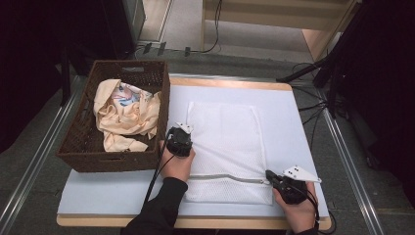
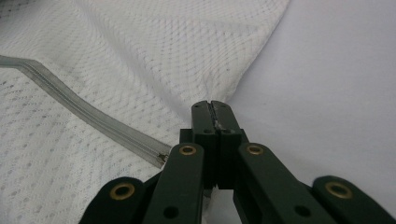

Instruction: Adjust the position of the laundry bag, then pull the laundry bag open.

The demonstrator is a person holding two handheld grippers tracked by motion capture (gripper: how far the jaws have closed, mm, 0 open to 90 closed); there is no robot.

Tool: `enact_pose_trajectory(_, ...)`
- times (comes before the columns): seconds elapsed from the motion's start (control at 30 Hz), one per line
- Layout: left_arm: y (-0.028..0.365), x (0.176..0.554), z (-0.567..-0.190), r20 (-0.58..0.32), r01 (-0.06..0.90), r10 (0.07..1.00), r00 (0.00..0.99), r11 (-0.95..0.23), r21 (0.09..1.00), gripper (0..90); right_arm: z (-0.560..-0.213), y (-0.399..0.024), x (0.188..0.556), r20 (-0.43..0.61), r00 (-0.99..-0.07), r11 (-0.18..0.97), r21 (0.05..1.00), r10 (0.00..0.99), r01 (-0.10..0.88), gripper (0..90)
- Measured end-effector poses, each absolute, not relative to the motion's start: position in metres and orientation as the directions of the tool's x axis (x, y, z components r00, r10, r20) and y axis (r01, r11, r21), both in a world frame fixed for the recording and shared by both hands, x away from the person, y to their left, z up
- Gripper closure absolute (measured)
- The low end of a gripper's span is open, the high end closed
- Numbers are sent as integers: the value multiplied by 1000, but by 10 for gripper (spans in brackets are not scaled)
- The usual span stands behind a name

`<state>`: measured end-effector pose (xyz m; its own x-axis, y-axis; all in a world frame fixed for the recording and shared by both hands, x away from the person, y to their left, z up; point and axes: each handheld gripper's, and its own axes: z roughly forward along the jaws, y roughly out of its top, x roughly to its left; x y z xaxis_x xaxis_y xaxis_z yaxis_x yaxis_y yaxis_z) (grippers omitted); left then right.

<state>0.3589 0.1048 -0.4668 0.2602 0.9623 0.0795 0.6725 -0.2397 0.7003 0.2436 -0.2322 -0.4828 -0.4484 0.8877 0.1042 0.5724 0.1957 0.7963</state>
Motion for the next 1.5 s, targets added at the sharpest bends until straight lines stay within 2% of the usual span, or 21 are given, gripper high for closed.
enact_pose_trajectory(0.13,105,358,-466,70,663,960,271,-239,710,893,-483,-233,244,102,-448,195,800,888,568,900)
enact_pose_trajectory(0.17,104,358,-465,67,660,960,271,-236,714,856,-483,-234,244,111,-446,186,801,888,569,894)
enact_pose_trajectory(0.2,104,358,-465,60,655,961,270,-229,720,809,-482,-235,244,123,-446,177,801,886,573,858)
enact_pose_trajectory(0.27,104,357,-461,16,635,956,291,-206,744,703,-483,-237,244,141,-451,166,802,881,574,706)
enact_pose_trajectory(0.37,103,353,-455,-13,602,950,313,-188,776,620,-484,-240,245,172,-452,147,796,875,587,495)
enact_pose_trajectory(0.47,101,350,-450,-34,591,943,331,-179,787,574,-482,-244,244,191,-442,119,803,877,584,401)
enact_pose_trajectory(0.67,90,339,-442,-57,558,905,422,-210,803,500,-479,-251,239,207,-411,94,793,888,602,289)
enact_pose_trajectory(0.87,76,327,-435,-104,527,852,514,-217,821,446,-476,-263,233,221,-403,78,792,888,606,269)
enact_pose_trajectory(1.23,50,308,-432,-113,501,783,611,-272,822,452,-471,-265,227,224,-403,79,788,887,611,245)
enact_pose_trajectory(1.5,27,291,-432,-129,482,721,681,-308,821,467,-470,-260,217,218,-400,84,785,890,613,263)
